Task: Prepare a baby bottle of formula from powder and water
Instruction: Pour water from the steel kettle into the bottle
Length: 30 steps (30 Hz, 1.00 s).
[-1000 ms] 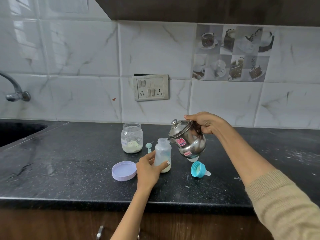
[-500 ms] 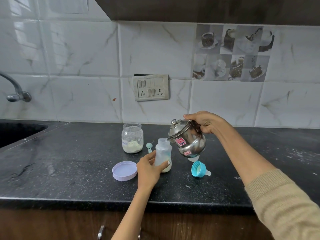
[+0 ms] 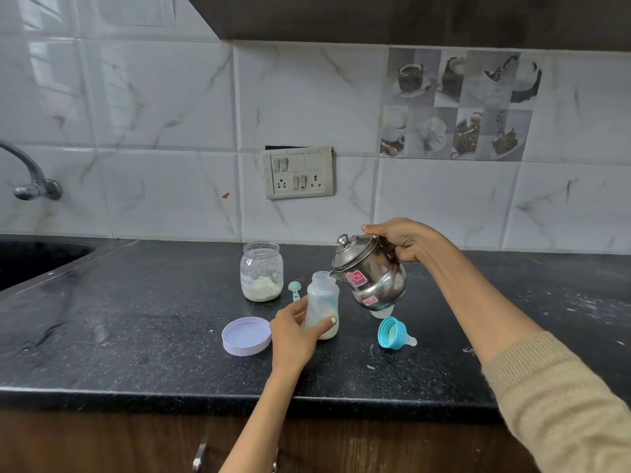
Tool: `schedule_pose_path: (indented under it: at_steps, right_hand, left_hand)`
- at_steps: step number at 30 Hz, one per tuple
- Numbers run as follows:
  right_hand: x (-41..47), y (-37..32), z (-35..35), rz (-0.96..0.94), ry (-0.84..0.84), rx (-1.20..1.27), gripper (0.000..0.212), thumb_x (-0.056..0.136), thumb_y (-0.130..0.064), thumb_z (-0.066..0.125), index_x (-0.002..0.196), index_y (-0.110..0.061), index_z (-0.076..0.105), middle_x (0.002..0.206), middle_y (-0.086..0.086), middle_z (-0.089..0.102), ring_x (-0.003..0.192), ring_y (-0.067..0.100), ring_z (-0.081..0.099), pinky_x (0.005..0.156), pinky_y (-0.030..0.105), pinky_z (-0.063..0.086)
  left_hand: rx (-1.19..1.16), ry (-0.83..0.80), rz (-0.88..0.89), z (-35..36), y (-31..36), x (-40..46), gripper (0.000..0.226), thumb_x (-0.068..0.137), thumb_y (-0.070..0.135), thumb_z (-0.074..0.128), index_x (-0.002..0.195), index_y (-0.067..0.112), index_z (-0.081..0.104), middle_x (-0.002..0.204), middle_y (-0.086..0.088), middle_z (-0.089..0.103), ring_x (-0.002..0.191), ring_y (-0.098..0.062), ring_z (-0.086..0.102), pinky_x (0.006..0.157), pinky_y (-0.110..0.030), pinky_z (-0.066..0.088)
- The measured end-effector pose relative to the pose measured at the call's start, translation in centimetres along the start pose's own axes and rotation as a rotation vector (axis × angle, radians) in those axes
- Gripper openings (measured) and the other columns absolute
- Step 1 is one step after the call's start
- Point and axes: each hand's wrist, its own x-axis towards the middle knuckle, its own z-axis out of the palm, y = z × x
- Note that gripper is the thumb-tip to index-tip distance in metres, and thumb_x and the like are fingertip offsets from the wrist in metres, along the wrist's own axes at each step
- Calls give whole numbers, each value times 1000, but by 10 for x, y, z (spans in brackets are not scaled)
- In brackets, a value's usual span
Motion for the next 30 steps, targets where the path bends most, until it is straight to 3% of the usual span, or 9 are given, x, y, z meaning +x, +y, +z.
schedule_pose_path:
  at_steps: [2, 6, 13, 25, 30]
  right_hand:
    - [1, 0, 0, -3, 7, -2, 16, 91, -24, 61, 93, -9, 56, 74, 5, 50, 66, 16, 50, 54, 28, 46]
    - [3, 0, 1, -6, 11, -3, 16, 90, -24, 62, 92, -9, 57, 74, 5, 50, 65, 16, 51, 53, 29, 47]
    - [1, -1, 0, -11, 13, 0, 17, 91, -24, 61, 86, -8, 56, 76, 6, 51, 68, 17, 52, 59, 29, 48]
    - [2, -1, 0, -9, 16, -4, 20, 91, -24, 61, 102, -8, 56, 74, 5, 51, 66, 16, 50, 57, 29, 46]
    - [2, -2, 0, -18, 19, -12, 18, 91, -24, 60, 86, -8, 56, 76, 6, 50, 68, 17, 49, 61, 29, 46]
  left_hand:
    - [2, 5, 2, 0, 0, 0, 62, 67, 17, 83, 123, 10, 60, 118, -4, 66, 92, -6, 57, 68, -8, 41]
    - [1, 2, 3, 0, 1, 0, 62, 67, 17, 82, 124, 10, 59, 120, -5, 65, 94, -6, 56, 80, -18, 41]
    - [-4, 7, -15, 1, -2, 1, 65, 66, 19, 83, 125, 10, 59, 121, -5, 65, 96, -7, 57, 83, -19, 43]
    - [-11, 8, -8, 1, -1, 1, 65, 65, 17, 84, 125, 10, 58, 122, -5, 64, 96, -7, 57, 81, -18, 42]
    - [-14, 12, -7, 0, -1, 1, 64, 65, 17, 84, 124, 11, 59, 122, -4, 64, 97, -7, 58, 83, -19, 43]
